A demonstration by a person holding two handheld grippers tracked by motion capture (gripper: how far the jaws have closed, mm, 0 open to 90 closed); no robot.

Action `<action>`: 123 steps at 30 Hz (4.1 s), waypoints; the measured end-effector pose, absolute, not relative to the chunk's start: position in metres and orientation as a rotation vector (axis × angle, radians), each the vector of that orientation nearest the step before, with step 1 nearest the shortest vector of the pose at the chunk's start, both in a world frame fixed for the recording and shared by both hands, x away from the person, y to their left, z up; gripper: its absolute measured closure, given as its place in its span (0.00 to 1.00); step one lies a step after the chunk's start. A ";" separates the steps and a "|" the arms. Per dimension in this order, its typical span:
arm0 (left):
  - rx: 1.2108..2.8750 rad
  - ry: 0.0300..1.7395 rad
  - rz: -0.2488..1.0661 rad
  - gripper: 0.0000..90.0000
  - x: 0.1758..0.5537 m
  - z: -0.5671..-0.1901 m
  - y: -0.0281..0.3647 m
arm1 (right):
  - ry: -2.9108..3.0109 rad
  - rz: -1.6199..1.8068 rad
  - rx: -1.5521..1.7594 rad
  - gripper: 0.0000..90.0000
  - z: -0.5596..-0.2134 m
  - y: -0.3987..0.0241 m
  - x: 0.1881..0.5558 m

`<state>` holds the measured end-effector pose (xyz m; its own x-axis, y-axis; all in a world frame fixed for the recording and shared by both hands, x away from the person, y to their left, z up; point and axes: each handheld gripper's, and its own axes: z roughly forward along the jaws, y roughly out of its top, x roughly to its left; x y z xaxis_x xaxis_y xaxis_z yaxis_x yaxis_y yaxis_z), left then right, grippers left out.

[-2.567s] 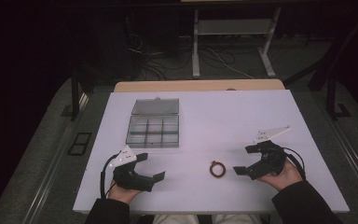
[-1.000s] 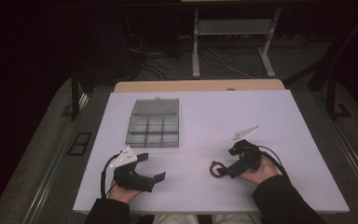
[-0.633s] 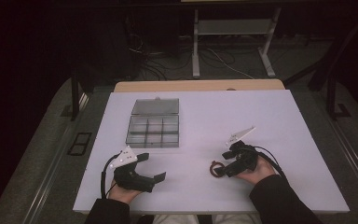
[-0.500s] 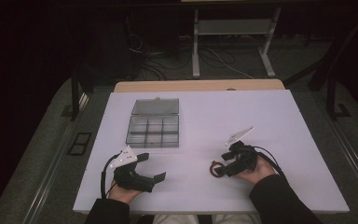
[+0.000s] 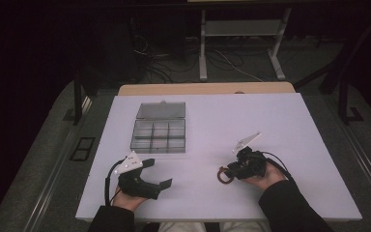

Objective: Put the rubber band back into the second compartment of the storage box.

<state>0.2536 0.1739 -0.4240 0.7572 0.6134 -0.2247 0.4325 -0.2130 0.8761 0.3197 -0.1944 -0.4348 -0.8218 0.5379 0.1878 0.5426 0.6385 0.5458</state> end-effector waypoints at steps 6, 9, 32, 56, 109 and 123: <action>1.851 0.807 0.204 0.00 0.254 -0.424 0.174 | -2.850 -0.930 -0.969 0.87 -0.435 -0.195 0.321; 1.853 0.805 0.205 0.00 0.254 -0.424 0.174 | -2.847 -0.928 -0.979 0.91 -0.436 -0.196 0.322; 1.853 0.805 0.205 0.00 0.254 -0.424 0.174 | -2.785 -1.015 -0.999 0.93 -0.419 -0.200 0.328; 1.853 0.802 0.202 0.00 0.254 -0.424 0.174 | -2.795 -1.057 -0.906 0.93 -0.397 -0.178 0.341; 1.839 0.802 0.196 0.00 0.254 -0.424 0.176 | -2.800 -1.159 -0.802 0.93 -0.359 -0.107 0.389; 1.831 0.801 0.194 0.00 0.254 -0.423 0.177 | -2.816 -1.168 -0.778 0.93 -0.351 -0.086 0.404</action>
